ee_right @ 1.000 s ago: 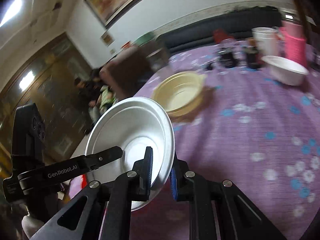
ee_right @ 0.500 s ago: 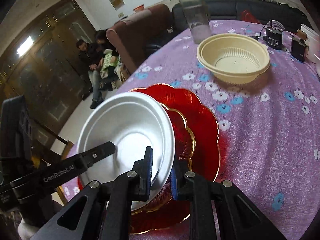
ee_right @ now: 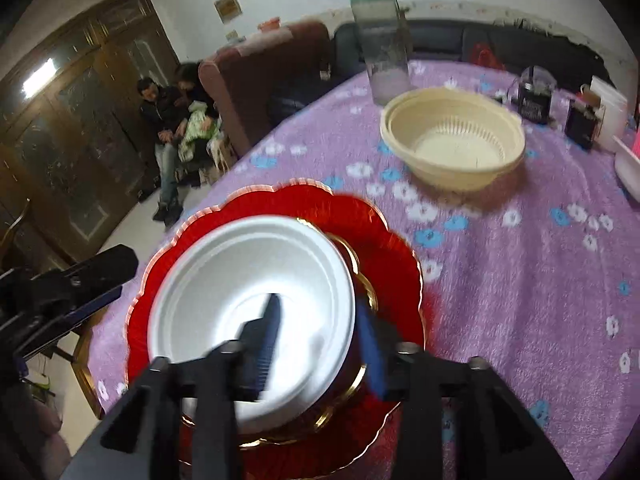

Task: Organize plates and bowls
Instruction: 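Lower the white plate onto the red plate stack and open left tool, then withdraw the left tool from the plate stack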

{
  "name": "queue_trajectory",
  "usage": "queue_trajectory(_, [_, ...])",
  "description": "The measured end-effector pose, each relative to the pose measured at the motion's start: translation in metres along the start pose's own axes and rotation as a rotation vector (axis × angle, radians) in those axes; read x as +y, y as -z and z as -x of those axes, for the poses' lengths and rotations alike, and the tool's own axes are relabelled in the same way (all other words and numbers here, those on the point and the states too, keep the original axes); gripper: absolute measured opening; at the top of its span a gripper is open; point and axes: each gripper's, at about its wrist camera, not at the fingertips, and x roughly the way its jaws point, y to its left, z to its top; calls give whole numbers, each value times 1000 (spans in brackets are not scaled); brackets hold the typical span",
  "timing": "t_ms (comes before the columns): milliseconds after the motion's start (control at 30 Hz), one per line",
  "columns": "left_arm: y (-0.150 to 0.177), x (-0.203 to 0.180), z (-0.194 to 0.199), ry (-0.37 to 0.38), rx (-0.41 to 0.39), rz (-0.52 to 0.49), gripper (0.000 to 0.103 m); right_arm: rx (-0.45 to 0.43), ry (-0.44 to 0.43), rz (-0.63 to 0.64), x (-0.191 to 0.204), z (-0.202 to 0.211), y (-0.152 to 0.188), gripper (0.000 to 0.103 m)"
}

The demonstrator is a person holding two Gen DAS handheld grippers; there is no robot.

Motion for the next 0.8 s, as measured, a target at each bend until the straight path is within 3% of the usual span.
queue_trajectory(400, [18,-46,21,-10,-53,-163,66,-145,31,-34,-18,66,10,64])
queue_trajectory(600, [37,-85,23,-44,-68,-303,78,-152,64,-112,-55,84,22,66])
queue_trajectory(800, [59,-122,21,-13,-36,-415,87,-137,91,-195,-92,93,40,66])
